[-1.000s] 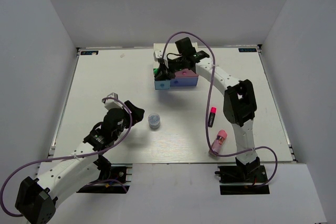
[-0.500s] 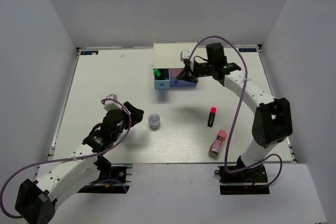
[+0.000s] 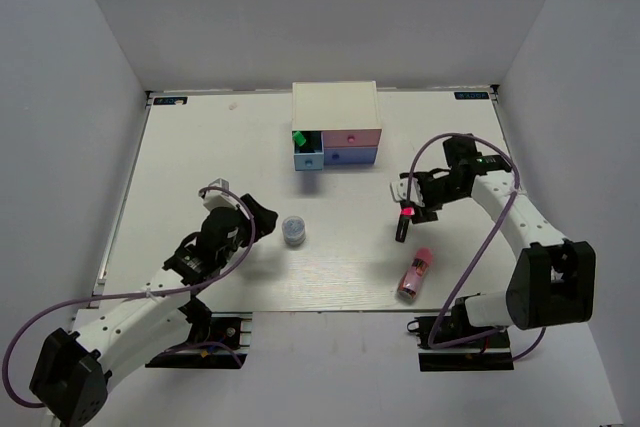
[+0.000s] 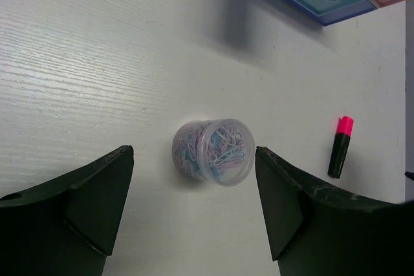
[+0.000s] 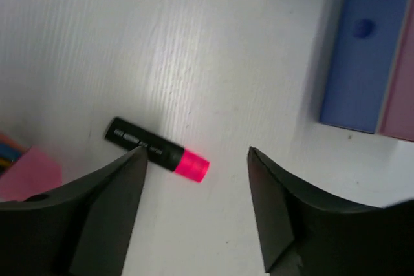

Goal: Sort the stationery into containers
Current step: Grab a piece of stationery with the right arm

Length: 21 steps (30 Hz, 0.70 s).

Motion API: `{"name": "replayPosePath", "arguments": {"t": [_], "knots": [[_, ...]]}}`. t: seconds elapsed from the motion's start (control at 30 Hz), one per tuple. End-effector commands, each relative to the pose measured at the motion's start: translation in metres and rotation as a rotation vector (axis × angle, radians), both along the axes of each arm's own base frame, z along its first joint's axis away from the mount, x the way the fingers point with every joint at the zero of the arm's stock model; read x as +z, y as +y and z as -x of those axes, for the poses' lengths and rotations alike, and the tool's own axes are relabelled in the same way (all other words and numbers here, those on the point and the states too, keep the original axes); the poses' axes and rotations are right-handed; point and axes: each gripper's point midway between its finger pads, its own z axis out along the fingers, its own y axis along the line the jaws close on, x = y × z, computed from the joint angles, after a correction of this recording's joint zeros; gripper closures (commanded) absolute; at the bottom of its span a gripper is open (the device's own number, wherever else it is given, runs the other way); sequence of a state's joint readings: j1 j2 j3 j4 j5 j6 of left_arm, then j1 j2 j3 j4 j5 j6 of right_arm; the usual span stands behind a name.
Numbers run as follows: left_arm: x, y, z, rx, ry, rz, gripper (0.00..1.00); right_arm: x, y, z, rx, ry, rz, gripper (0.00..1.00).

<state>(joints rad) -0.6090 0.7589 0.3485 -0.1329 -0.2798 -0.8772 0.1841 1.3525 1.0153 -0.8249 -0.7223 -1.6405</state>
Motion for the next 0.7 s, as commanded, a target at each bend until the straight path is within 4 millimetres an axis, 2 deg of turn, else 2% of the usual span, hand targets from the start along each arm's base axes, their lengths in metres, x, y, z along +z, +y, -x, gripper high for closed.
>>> {"name": "replayPosePath", "arguments": {"t": [0.0,0.03,0.07,0.2,0.4,0.53,0.67], "knots": [[0.008,-0.006,-0.003,-0.023,-0.029,0.017,0.14,-0.019,-0.024,0.025,0.267,-0.074,0.134,0.29],[0.008,-0.006,-0.003,-0.023,-0.03,0.017,0.14,-0.022,-0.03,0.022,0.316,-0.113,0.178,0.2],[0.004,-0.005,-0.002,-0.023,-0.022,0.012,0.14,-0.029,-0.036,0.024,0.328,-0.11,0.196,0.2],[0.01,-0.005,-0.002,-0.023,-0.041,0.025,0.14,-0.052,-0.046,0.014,0.424,-0.152,0.279,0.15],[0.009,-0.002,0.0,-0.01,-0.04,0.028,0.14,-0.064,-0.043,0.001,0.555,-0.237,0.313,0.11],[0.006,-0.002,0.0,-0.01,-0.032,0.023,0.14,-0.077,-0.042,0.0,0.662,-0.215,0.34,0.11],[0.004,-0.002,0.0,-0.01,-0.024,0.018,0.14,-0.077,-0.032,-0.009,0.707,-0.239,0.345,0.11]]}}
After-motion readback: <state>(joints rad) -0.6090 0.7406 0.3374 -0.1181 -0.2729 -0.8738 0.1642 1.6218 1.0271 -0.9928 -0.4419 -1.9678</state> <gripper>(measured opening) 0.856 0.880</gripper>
